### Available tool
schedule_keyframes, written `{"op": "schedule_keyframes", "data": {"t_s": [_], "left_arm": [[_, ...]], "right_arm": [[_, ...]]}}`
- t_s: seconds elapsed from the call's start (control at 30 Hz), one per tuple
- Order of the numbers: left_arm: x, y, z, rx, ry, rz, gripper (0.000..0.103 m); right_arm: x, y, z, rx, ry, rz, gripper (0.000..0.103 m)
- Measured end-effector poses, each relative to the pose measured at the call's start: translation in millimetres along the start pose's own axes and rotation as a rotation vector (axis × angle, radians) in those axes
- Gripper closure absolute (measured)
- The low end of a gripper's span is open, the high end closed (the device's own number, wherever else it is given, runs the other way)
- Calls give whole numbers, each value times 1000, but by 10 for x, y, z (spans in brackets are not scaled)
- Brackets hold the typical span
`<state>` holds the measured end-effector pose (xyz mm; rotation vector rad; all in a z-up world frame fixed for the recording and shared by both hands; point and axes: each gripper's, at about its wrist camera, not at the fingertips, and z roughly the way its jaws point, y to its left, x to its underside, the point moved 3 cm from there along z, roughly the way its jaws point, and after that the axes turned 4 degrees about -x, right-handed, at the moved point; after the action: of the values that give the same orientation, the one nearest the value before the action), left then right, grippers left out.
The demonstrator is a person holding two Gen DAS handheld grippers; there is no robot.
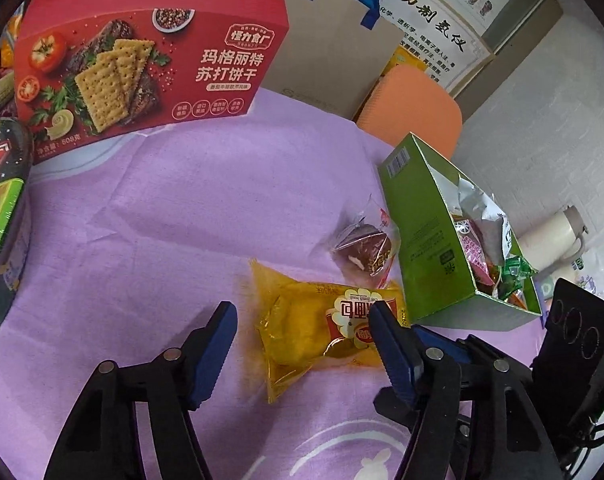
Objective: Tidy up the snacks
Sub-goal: 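Grasp the yellow bag with both tools and lift it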
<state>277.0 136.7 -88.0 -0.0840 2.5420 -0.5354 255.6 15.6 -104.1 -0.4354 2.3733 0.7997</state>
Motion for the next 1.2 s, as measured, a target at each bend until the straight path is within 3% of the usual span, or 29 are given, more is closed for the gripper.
{"op": "schedule_keyframes", "data": {"t_s": [0.03,0.1,0.3,0.47,0.67,0.93,1.2], "left_arm": [[3,-16,20,2,4,9,41],[19,-62,18,19,7,27,49],[72,-167,-65,-2,4,57,56],[192,-262,-179,-6,-8,64,56],[297,-512,-497,31,-63,87,57],[268,-1137,-863,67,-155,163,58],[147,-1857,-815,126,-174,235,58]], "right_arm": [[-11,-8,29,2,3,2,33],[-11,-11,73,5,12,-1,53],[16,64,15,16,7,-41,66],[107,101,-125,7,2,-48,68],[187,195,-533,-8,-65,-79,68],[191,167,-1221,-5,-195,-84,68],[133,-195,-1812,51,-301,-44,68]]}}
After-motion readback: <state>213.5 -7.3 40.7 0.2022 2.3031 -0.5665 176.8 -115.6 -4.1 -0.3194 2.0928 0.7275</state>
